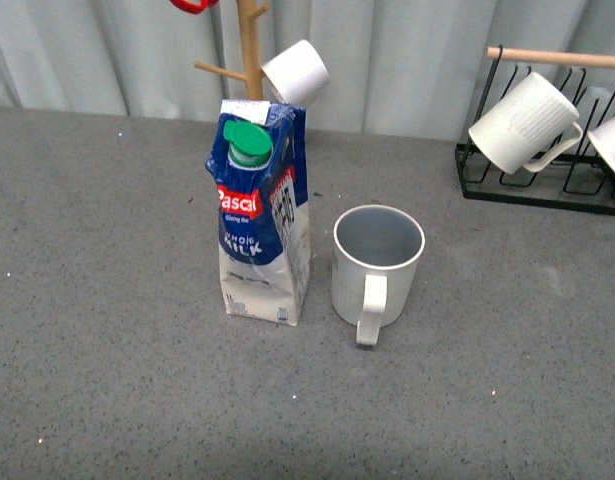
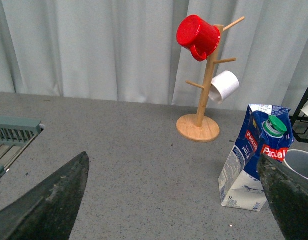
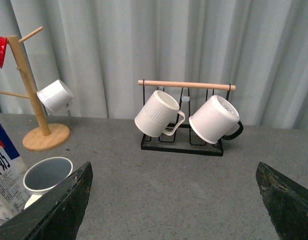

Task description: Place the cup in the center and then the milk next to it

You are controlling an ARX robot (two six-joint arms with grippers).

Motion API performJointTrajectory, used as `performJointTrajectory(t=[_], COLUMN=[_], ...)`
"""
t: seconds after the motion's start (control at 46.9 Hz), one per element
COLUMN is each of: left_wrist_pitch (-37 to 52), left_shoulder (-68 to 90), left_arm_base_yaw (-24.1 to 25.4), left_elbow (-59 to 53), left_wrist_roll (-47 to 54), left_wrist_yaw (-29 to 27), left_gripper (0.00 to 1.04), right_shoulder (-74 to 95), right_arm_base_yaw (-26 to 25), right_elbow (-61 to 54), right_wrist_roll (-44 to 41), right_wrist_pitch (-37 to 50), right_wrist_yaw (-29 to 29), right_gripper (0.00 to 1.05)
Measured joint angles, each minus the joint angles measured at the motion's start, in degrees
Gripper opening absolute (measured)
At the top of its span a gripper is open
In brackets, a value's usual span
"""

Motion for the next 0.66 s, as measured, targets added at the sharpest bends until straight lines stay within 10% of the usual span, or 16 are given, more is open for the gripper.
performJointTrajectory(t=[0.662], left_wrist_pitch=[0.0], left_shoulder=[0.0], left_arm_base_yaw=[0.0], left_elbow=[0.0], left_wrist_roll=[0.0], left_wrist_yaw=[0.0], left_gripper=[0.98], right_shoulder=[0.0], right_arm_base_yaw=[0.0], right_elbow=[0.0], right_wrist_roll=[0.0], right_wrist_pitch=[0.0], right_wrist_yaw=[0.0], right_gripper=[0.95])
